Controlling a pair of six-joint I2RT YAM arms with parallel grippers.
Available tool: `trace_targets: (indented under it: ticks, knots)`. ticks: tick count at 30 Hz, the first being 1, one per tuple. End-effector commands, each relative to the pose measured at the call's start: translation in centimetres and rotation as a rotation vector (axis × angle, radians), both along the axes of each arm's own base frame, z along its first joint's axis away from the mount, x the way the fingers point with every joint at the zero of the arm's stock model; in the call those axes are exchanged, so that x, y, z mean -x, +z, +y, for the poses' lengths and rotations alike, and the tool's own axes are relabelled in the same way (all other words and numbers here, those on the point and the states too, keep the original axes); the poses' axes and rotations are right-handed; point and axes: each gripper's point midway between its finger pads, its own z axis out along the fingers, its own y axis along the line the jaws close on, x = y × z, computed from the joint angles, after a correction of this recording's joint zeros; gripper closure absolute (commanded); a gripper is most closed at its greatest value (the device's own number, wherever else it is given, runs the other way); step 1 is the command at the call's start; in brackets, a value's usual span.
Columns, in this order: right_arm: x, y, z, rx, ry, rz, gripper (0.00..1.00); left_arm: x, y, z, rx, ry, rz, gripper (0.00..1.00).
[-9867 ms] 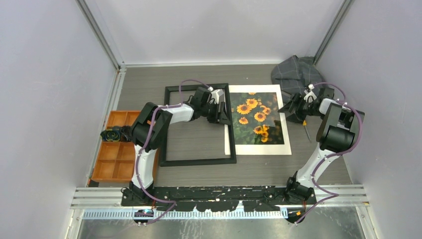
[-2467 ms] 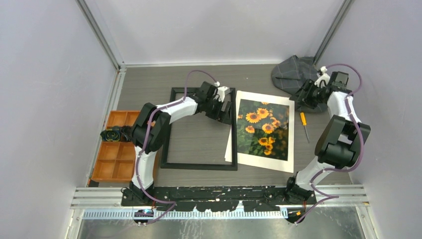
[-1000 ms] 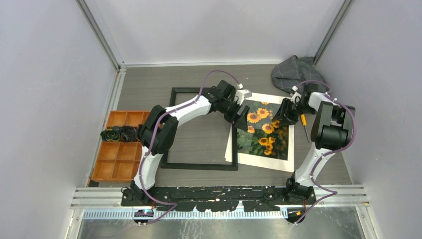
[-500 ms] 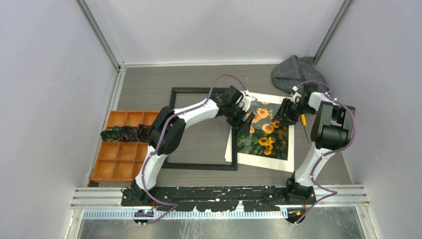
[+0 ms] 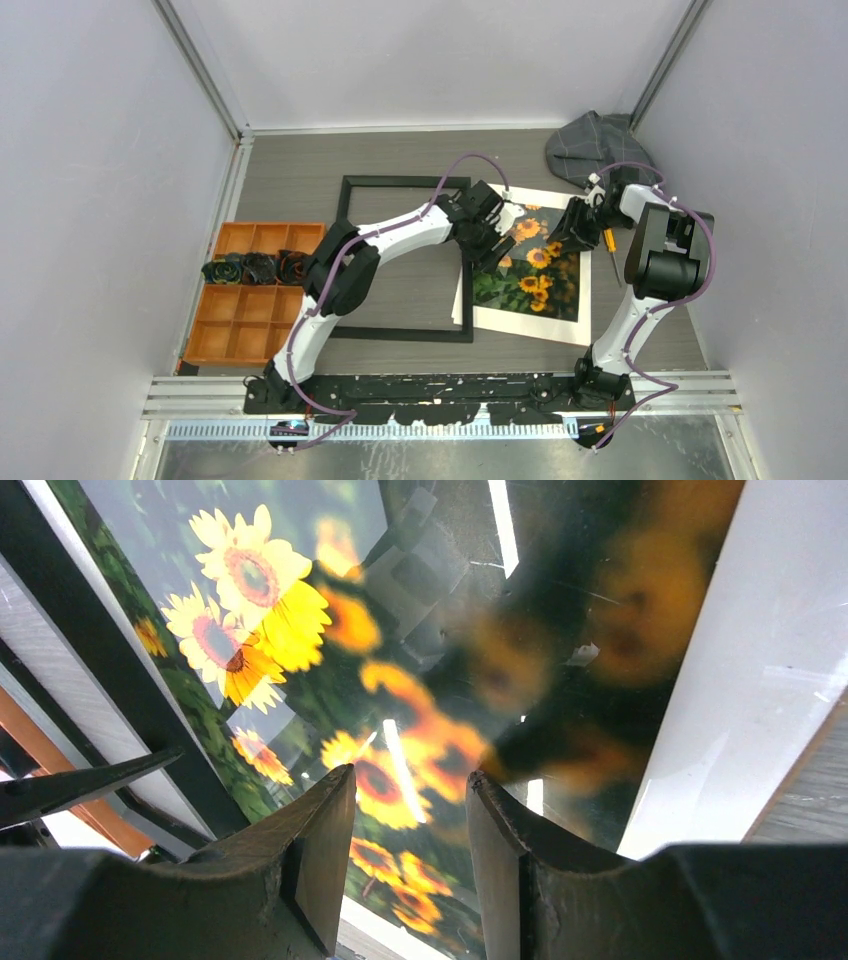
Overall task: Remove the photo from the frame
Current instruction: Pick up the photo frame item from the photo frame.
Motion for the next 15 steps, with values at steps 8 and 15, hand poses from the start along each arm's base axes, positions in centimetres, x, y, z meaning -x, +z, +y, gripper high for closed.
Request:
trace_targets:
  ticks: [8,15]
  knots:
    - [0.2,-2.7,-3.4,0.183,-0.018,0.039,0.49,3.0,-3.9,8.8,-0.333,-0.035,0.093,0.44]
    - [0.0,-2.4,-3.3,0.183,-0.017,0.028,0.49,1.9,-2.0,8.5,-0.283,-0.030,0.062,0.43]
